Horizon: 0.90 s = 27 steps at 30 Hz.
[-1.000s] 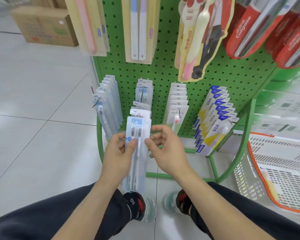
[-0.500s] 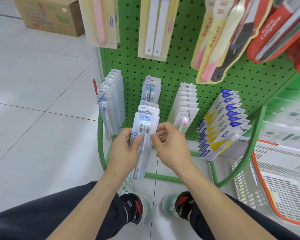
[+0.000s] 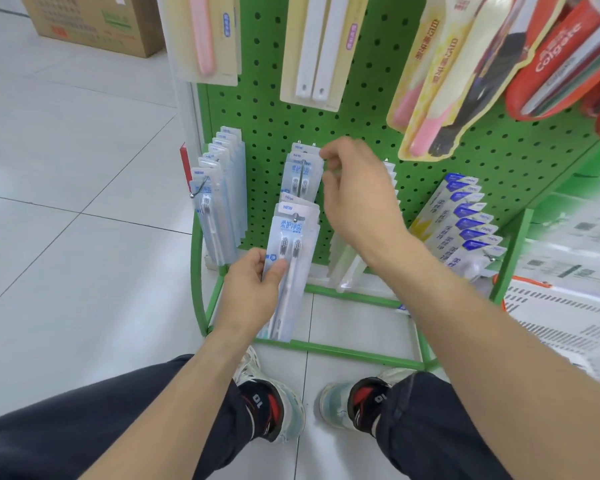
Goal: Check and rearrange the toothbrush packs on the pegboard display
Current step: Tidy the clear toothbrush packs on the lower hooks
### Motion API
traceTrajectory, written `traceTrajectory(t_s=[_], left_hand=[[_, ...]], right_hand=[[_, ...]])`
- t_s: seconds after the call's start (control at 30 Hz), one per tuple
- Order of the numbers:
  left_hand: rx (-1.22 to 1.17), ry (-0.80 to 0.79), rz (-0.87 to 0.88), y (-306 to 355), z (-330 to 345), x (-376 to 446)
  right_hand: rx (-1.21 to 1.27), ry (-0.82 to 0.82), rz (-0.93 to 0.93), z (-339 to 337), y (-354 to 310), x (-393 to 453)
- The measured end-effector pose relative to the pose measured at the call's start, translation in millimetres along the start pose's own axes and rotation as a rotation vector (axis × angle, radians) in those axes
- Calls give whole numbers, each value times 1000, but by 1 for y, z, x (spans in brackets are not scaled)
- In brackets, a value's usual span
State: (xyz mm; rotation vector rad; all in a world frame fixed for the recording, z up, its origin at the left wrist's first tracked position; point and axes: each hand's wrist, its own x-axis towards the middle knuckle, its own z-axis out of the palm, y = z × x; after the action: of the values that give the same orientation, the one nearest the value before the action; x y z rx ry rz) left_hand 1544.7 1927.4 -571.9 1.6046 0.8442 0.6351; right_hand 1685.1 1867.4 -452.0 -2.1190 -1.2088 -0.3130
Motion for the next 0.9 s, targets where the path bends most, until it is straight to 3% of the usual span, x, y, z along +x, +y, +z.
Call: traceTrajectory(t_s=[0.23,0.3,0.7,0.9], left_hand=[[-48,-8,-34,0,1,5],[-51,-8,-36,-1,2,7],[-2,2,21,-3,-2,5],[97,156,44,-1,-8,-15]], right_hand=[[-220,-386,89,22,15,80],[-268,-427,72,27,17,85],[-365,-314,-16,-1,23,41],[-357,-218,-85,-23,24,9]])
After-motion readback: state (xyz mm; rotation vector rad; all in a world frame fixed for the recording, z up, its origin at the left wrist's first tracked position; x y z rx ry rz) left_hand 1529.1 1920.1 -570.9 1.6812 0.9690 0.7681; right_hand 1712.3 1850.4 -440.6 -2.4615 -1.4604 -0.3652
